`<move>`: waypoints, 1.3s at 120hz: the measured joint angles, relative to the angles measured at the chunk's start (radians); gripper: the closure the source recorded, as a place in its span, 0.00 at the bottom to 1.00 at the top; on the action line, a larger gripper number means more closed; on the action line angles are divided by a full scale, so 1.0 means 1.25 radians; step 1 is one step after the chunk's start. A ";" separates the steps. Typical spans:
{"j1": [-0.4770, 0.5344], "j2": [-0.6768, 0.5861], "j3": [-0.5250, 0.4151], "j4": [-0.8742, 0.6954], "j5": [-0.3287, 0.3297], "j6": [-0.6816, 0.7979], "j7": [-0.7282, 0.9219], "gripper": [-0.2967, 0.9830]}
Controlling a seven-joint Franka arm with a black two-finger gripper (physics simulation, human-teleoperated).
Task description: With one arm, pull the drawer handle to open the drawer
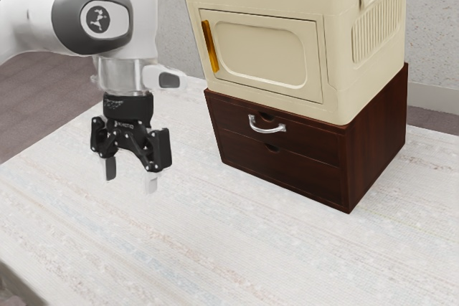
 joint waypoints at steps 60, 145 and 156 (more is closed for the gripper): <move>0.231 0.015 -0.025 0.205 -0.008 0.223 -0.135 0.23; 0.051 0.128 -0.059 0.163 -0.031 0.459 -0.857 0.23; 0.030 0.126 -0.056 0.107 -0.028 0.530 -0.908 0.23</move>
